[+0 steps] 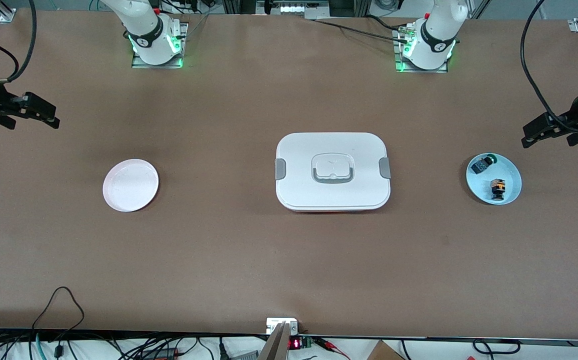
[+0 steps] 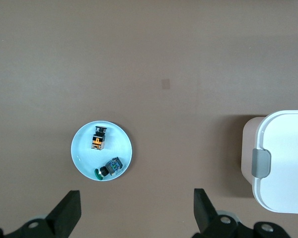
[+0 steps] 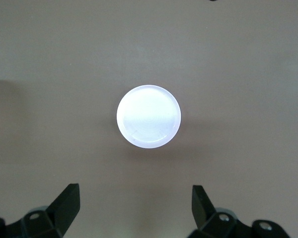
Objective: Transfer orange switch to right arm and place
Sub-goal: 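Move the left gripper down toward the light-blue plate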
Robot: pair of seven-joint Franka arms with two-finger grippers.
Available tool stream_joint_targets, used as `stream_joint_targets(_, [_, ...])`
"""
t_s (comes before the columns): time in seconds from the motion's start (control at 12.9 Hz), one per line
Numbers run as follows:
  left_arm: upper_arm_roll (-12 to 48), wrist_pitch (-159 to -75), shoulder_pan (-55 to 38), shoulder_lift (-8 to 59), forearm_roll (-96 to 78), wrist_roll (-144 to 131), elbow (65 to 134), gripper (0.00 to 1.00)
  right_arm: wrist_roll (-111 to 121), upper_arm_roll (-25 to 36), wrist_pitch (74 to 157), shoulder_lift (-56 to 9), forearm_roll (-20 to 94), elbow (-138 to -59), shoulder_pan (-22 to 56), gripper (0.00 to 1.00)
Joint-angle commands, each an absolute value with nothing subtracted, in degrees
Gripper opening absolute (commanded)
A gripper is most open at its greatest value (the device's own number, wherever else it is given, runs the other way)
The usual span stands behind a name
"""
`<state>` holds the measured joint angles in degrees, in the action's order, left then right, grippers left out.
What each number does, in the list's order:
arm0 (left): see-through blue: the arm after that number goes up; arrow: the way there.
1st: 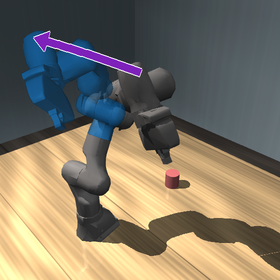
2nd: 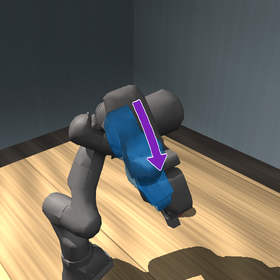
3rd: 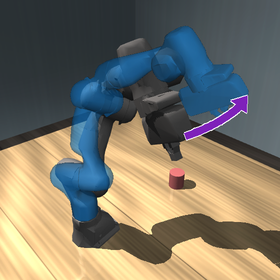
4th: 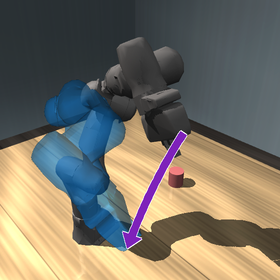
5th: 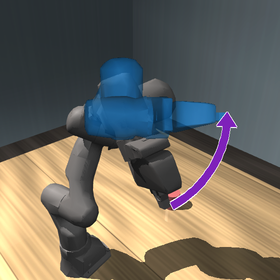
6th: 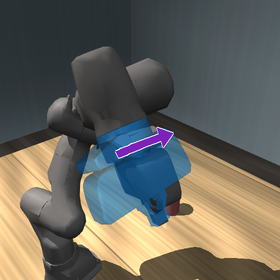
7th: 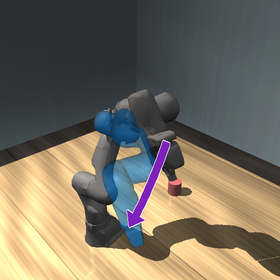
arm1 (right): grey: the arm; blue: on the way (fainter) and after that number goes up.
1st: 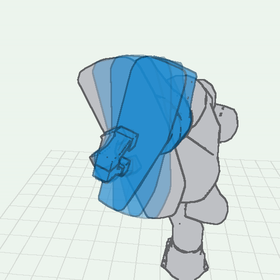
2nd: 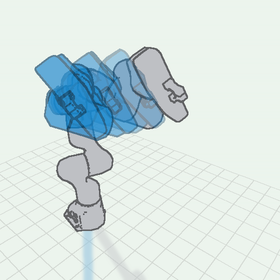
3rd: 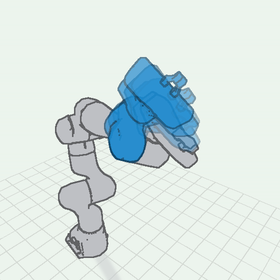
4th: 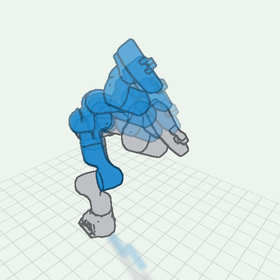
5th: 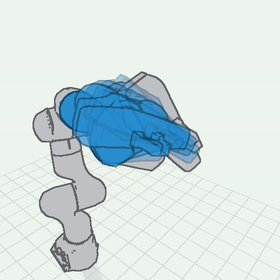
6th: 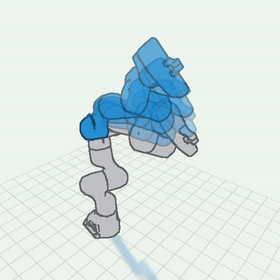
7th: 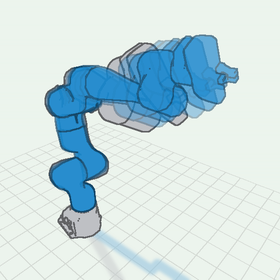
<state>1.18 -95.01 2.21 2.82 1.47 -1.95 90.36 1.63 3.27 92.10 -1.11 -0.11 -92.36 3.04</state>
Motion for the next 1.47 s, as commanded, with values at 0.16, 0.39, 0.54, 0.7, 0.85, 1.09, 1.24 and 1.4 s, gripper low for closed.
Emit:
stream_joint_targets(0.16, [1.05,-94.48,2.02,3.16,1.41,-0.18,89.38,1.00,2.20,3.16,90.78,-1.32,-0.09,-91.32,3.25,1.00])
stream_joint_targets(0.39, [1.14,-94.40,1.94,3.16,1.41,-0.35,89.30,1.00,2.28,3.08,91.41,-1.41,0.09,-91.32,3.16,1.00])
stream_joint_targets(0.54, [1.76,-94.74,1.32,3.16,1.23,-0.18,88.86,1.00,2.29,2.99,91.14,-1.32,0.09,-91.32,3.25,1.00])
stream_joint_targets(0.7, [1.93,-94.57,1.32,3.16,0.71,-0.44,87.03,1.00,2.29,3.08,91.23,-1.32,0.09,-91.32,3.16,1.00])
stream_joint_targets(0.85, [2.98,-93.87,1.23,3.25,1.40,-0.79,86.40,1.00,2.29,3.08,91.32,-1.32,0.09,-91.32,3.16,1.00])
stream_joint_targets(1.09, [2.99,-93.43,2.28,5.28,3.25,-0.18,86.31,1.00,2.29,3.08,91.41,-1.41,0.09,-91.32,3.16,1.00])
stream_joint_targets(1.24, [2.64,-92.99,2.28,5.54,3.34,-0.18,86.74,1.00,2.20,3.08,91.58,-1.49,0.26,-91.32,3.16,1.00])
stream_joint_targets(1.4, [2.64,-91.67,2.11,6.41,3.51,-0.18,86.92,1.00,2.20,3.08,91.58,-1.58,0.44,-91.32,3.08,1.00])
